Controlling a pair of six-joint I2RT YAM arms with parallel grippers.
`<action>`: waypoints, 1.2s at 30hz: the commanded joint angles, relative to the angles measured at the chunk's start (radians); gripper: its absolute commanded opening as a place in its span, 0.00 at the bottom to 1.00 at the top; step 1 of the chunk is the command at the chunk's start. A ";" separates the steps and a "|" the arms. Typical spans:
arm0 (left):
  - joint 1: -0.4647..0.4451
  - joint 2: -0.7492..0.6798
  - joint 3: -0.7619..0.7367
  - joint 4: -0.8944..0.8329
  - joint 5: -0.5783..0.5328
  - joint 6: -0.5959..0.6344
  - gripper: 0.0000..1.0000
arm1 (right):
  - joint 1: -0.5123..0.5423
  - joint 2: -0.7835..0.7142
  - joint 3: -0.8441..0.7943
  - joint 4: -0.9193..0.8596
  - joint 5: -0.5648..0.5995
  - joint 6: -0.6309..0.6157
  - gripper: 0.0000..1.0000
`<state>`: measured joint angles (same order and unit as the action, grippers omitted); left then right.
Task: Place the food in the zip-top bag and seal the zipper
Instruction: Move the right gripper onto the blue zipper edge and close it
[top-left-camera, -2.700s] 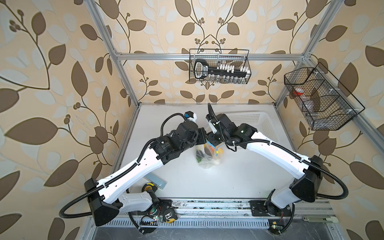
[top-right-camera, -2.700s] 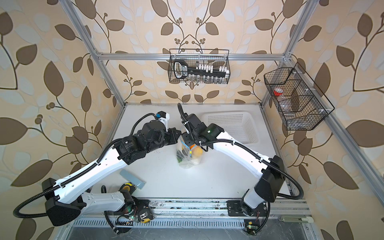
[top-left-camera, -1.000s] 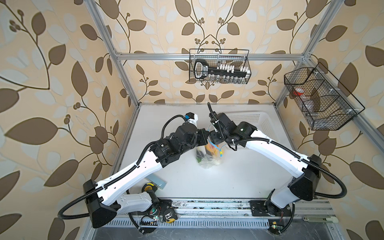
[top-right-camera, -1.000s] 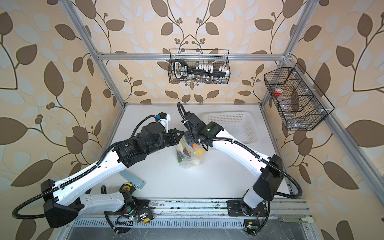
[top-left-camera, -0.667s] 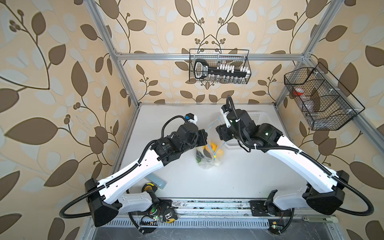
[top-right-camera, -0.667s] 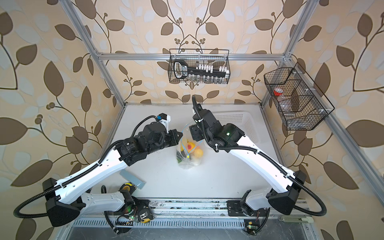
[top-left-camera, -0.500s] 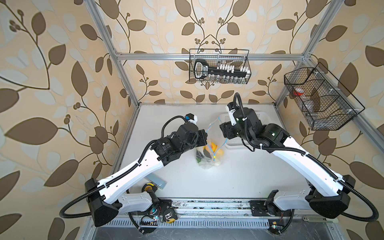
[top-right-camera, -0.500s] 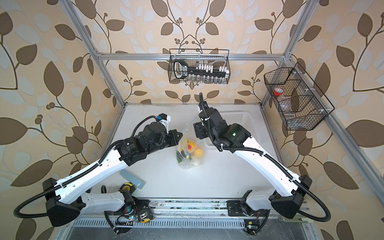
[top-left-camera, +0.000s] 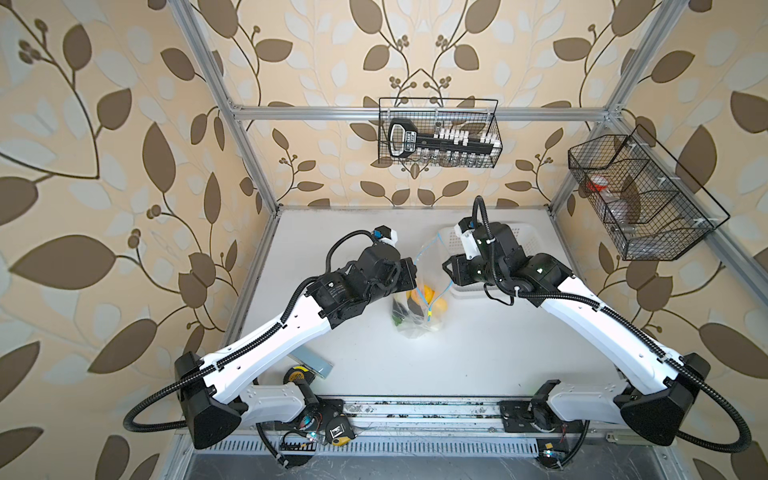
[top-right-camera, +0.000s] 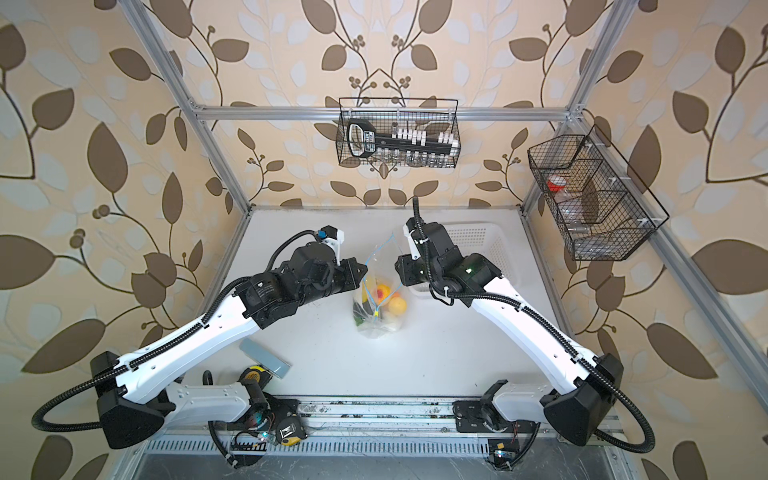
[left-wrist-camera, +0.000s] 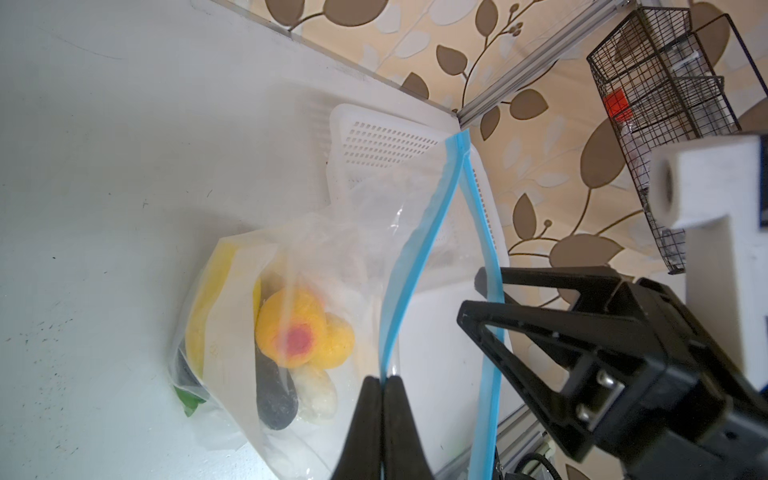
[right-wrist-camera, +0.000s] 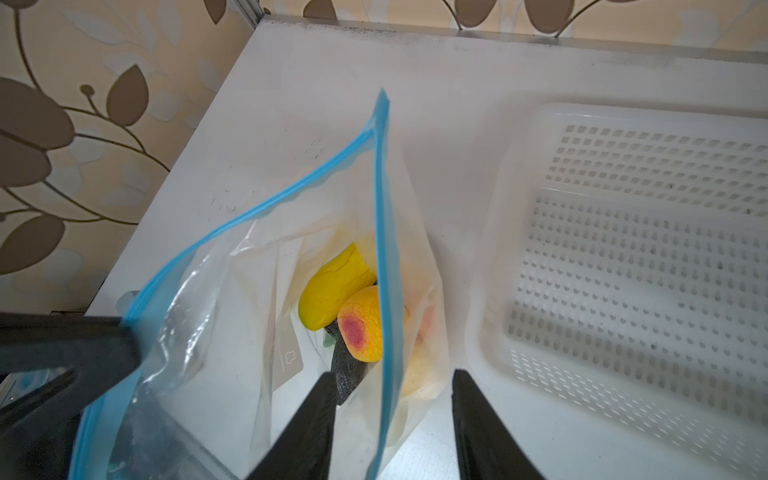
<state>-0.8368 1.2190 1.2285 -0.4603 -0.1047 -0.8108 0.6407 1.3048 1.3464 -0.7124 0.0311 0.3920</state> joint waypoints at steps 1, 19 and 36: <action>0.004 -0.005 0.048 -0.006 0.000 0.021 0.00 | -0.003 -0.003 -0.020 0.035 -0.062 0.013 0.40; 0.000 0.020 0.066 0.028 0.125 0.059 0.00 | 0.007 -0.010 -0.015 0.076 -0.148 0.065 0.06; -0.012 0.019 0.083 0.073 0.190 0.091 0.00 | 0.048 -0.079 -0.015 0.130 -0.167 0.154 0.01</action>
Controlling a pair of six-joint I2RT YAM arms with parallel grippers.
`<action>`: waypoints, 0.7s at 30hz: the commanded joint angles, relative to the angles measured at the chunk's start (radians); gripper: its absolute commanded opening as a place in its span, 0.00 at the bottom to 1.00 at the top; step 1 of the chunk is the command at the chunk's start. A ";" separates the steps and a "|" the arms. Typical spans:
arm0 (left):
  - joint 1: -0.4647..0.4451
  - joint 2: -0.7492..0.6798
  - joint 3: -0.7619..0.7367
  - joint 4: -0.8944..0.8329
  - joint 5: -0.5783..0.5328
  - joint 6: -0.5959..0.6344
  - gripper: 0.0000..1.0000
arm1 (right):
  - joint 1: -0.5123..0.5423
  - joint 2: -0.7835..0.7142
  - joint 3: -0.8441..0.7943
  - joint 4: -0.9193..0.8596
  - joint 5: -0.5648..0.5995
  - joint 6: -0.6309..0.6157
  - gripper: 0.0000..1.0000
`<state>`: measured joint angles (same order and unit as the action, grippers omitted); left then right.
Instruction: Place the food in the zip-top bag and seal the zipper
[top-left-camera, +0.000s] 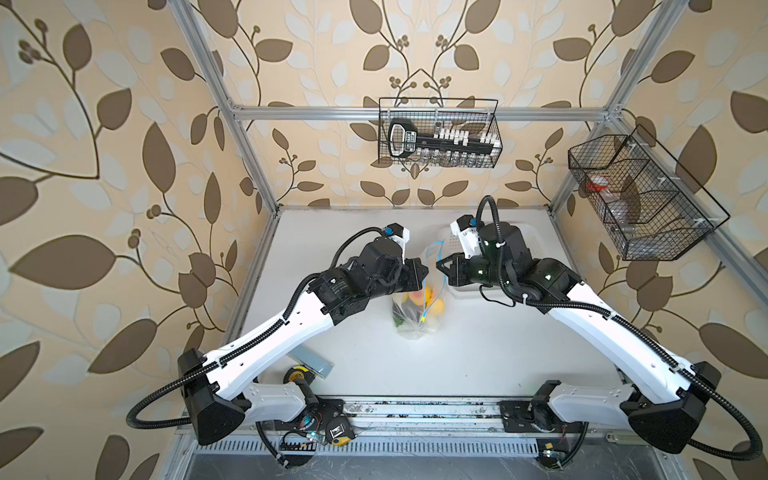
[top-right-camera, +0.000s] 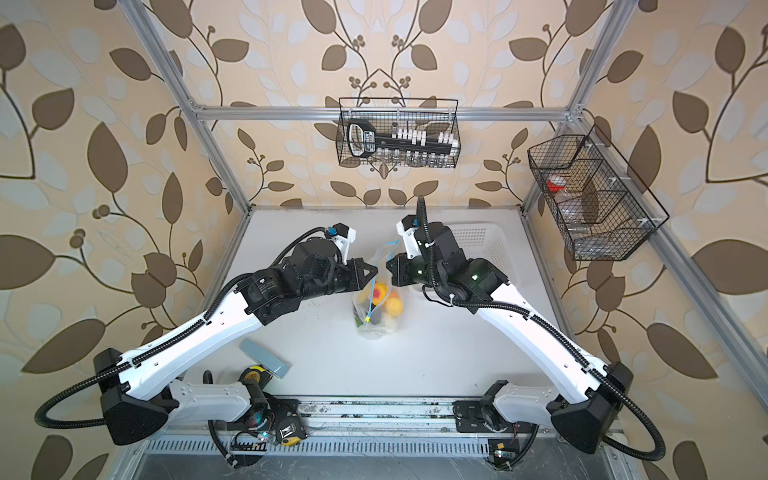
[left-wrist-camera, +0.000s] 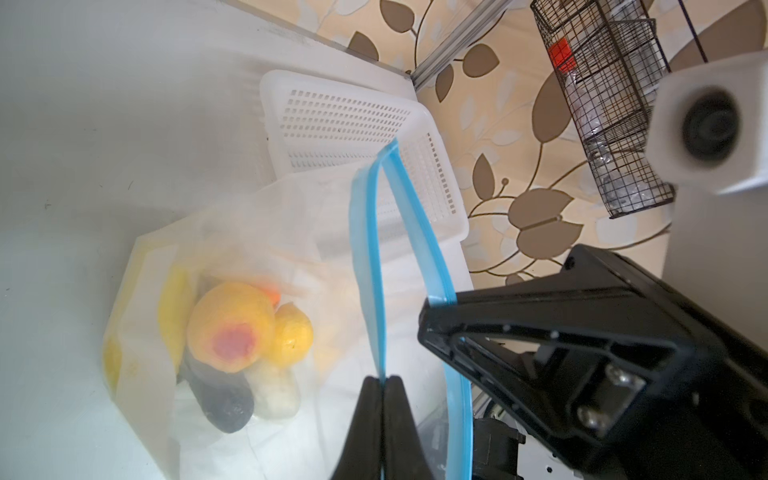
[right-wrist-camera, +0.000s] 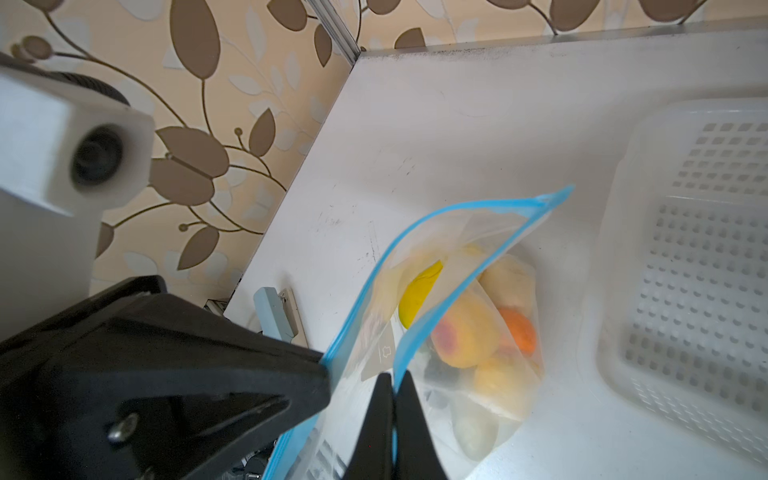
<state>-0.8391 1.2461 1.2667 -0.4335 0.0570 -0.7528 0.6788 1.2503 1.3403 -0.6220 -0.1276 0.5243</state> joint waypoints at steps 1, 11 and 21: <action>-0.012 -0.010 0.045 0.047 0.030 0.035 0.00 | 0.011 -0.026 -0.010 0.043 -0.006 0.024 0.01; -0.017 -0.003 0.027 0.062 0.075 0.058 0.19 | 0.008 -0.027 -0.028 0.059 0.011 0.039 0.01; -0.045 -0.017 -0.001 0.060 0.124 0.064 0.54 | -0.034 -0.041 -0.038 0.072 0.012 0.062 0.02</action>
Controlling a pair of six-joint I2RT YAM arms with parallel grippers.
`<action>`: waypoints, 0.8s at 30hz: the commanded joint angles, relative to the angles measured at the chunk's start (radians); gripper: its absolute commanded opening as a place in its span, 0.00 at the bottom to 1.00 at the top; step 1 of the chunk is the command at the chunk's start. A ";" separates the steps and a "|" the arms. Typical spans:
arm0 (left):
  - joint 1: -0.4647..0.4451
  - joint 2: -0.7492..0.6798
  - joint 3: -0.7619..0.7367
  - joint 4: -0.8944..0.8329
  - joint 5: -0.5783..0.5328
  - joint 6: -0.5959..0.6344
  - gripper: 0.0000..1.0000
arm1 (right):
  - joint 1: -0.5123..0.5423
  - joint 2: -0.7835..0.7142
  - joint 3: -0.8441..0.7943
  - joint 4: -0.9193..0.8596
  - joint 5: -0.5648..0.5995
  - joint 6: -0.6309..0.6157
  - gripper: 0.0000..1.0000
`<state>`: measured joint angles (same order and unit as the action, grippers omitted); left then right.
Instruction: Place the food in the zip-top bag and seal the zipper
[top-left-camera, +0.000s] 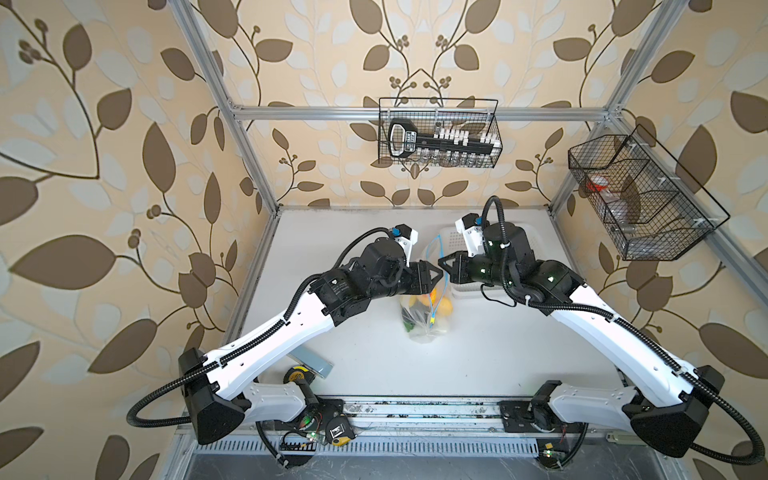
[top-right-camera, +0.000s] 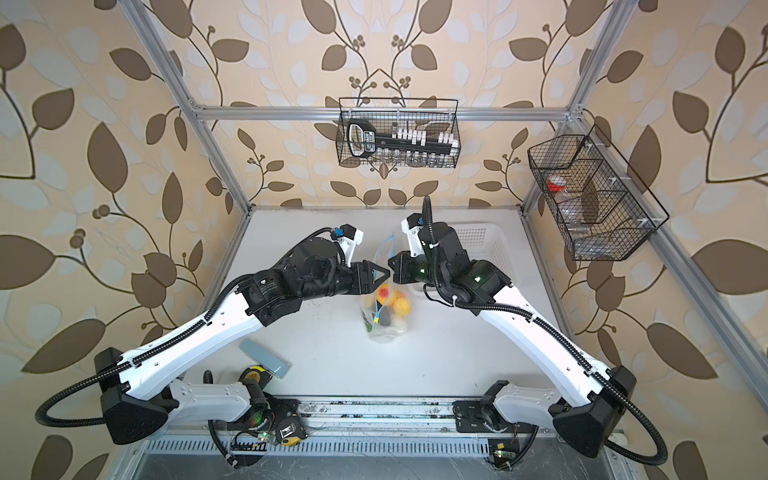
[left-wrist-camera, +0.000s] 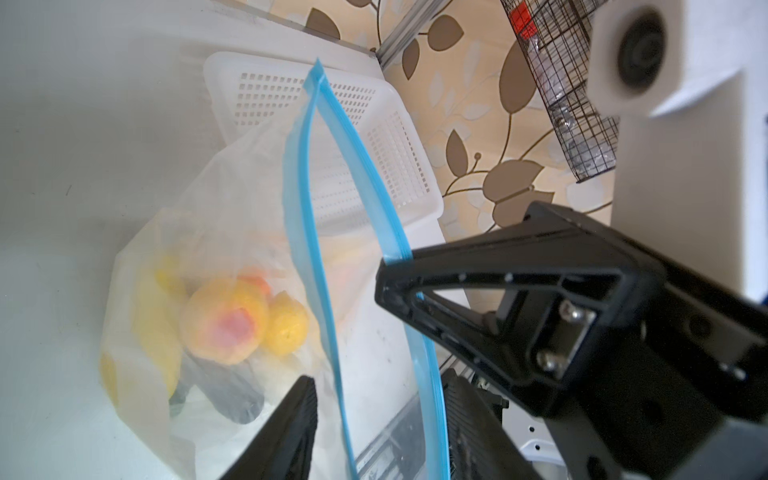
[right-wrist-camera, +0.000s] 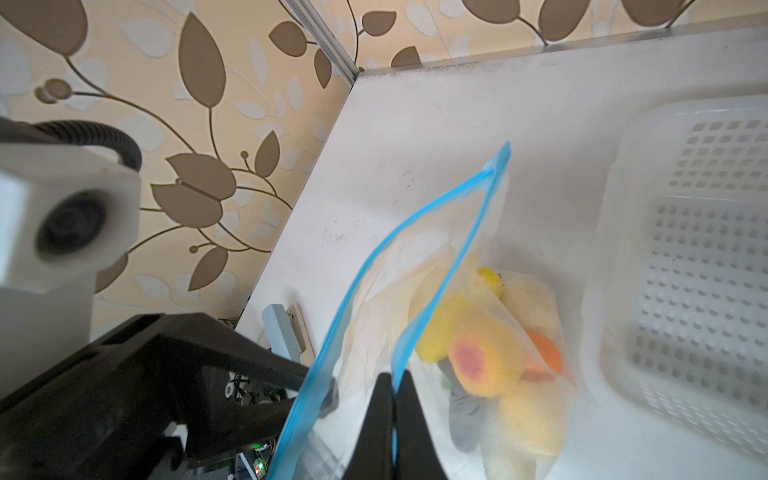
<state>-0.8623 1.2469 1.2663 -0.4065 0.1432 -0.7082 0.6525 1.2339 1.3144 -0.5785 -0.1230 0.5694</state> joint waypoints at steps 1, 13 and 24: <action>-0.034 -0.018 0.002 0.022 0.040 0.028 0.55 | -0.011 -0.025 -0.012 0.029 0.008 0.017 0.02; -0.230 -0.034 0.043 -0.177 -0.267 0.128 0.62 | -0.042 -0.026 -0.016 0.034 0.007 0.017 0.02; -0.297 -0.012 0.113 -0.239 -0.366 0.159 0.13 | -0.043 -0.032 -0.024 0.039 0.013 0.017 0.03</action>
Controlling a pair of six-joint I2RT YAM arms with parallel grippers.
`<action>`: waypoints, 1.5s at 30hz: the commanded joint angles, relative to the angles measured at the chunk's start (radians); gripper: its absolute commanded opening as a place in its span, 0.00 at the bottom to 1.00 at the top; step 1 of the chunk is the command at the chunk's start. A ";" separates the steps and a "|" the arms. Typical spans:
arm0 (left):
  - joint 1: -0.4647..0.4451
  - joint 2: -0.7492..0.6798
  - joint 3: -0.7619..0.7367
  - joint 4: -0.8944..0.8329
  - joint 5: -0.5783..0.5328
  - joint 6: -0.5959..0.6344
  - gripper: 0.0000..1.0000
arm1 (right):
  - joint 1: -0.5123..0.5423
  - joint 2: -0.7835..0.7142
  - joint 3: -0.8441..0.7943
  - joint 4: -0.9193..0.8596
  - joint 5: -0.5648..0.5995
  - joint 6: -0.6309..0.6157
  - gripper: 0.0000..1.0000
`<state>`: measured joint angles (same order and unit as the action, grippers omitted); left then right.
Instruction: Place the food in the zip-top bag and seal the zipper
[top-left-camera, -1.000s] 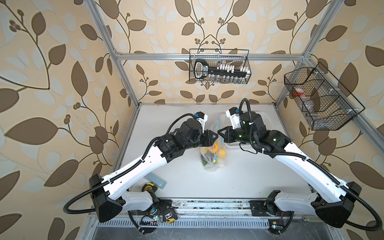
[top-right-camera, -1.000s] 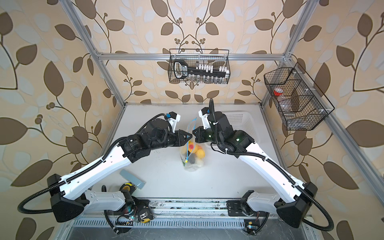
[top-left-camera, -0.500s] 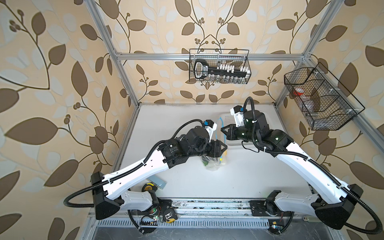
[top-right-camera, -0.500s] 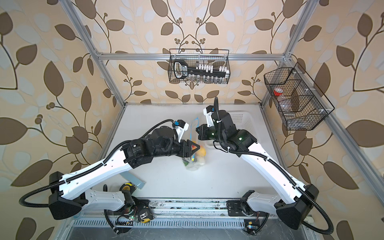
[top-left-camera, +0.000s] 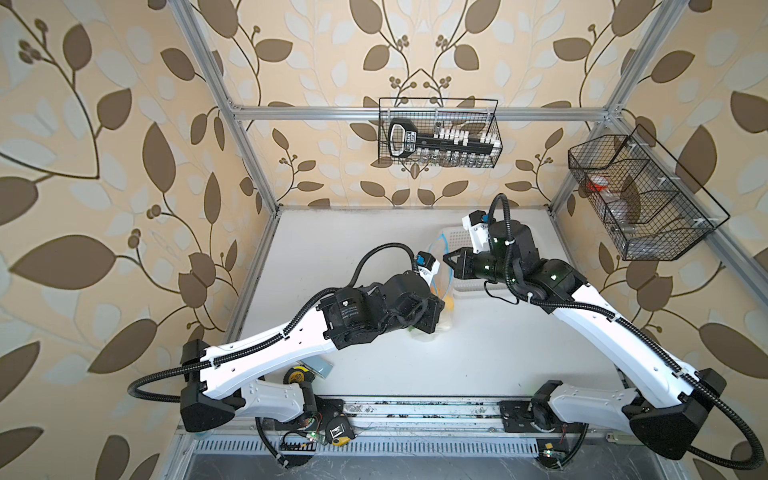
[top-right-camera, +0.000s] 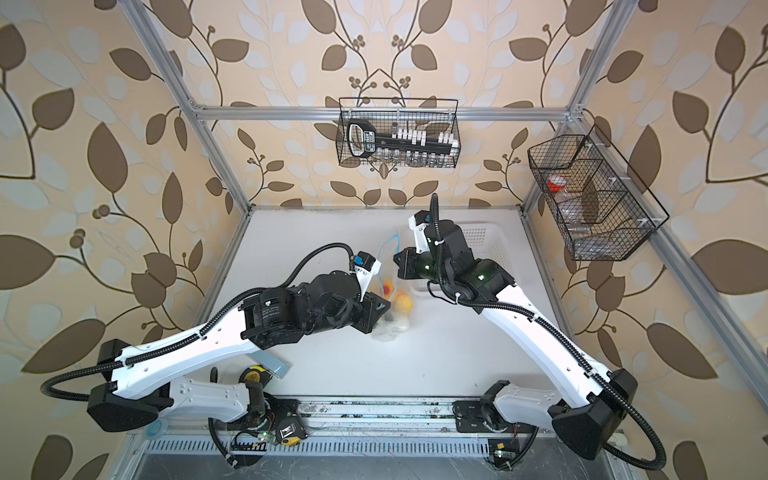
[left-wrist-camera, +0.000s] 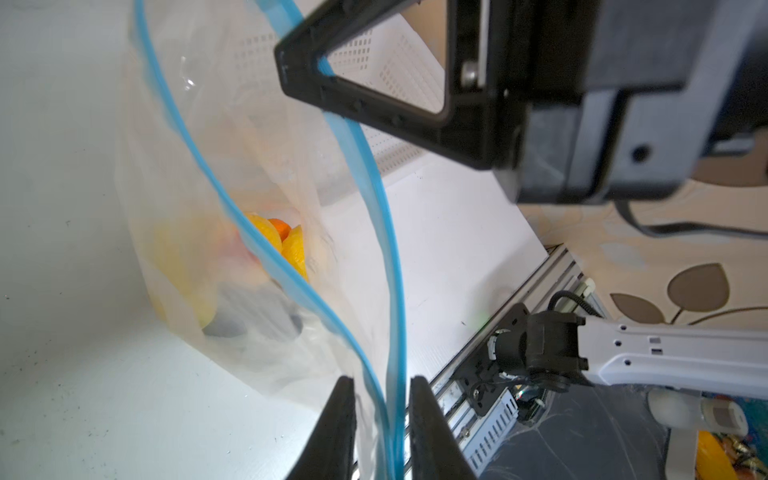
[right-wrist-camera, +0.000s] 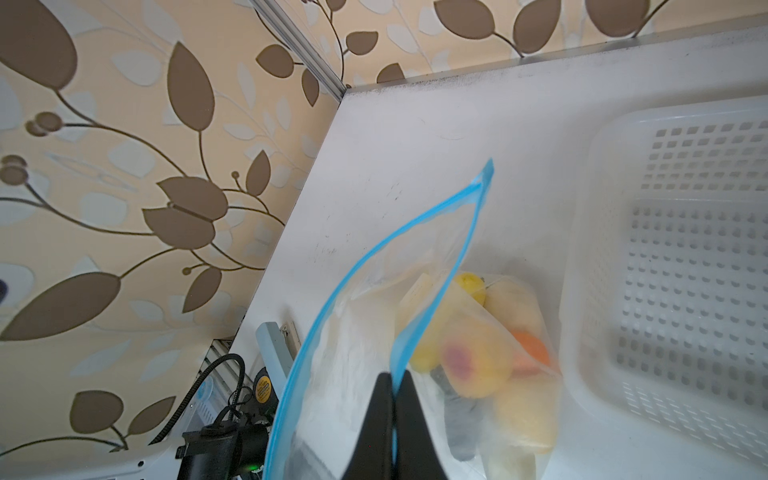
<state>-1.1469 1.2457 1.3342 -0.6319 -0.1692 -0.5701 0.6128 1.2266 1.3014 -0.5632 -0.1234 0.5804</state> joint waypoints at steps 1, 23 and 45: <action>-0.014 -0.015 0.046 -0.015 -0.057 0.022 0.09 | -0.004 -0.026 -0.014 0.024 0.013 0.005 0.03; -0.014 -0.120 0.071 -0.147 -0.297 0.179 0.00 | -0.273 -0.159 -0.245 0.657 -0.440 -0.279 0.57; -0.007 -0.268 -0.056 -0.087 -0.402 0.590 0.00 | -0.442 -0.029 -0.160 0.115 -0.930 -1.412 0.77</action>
<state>-1.1526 1.0023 1.2900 -0.7895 -0.5335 -0.0654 0.1860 1.1820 1.1118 -0.3519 -0.9737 -0.7147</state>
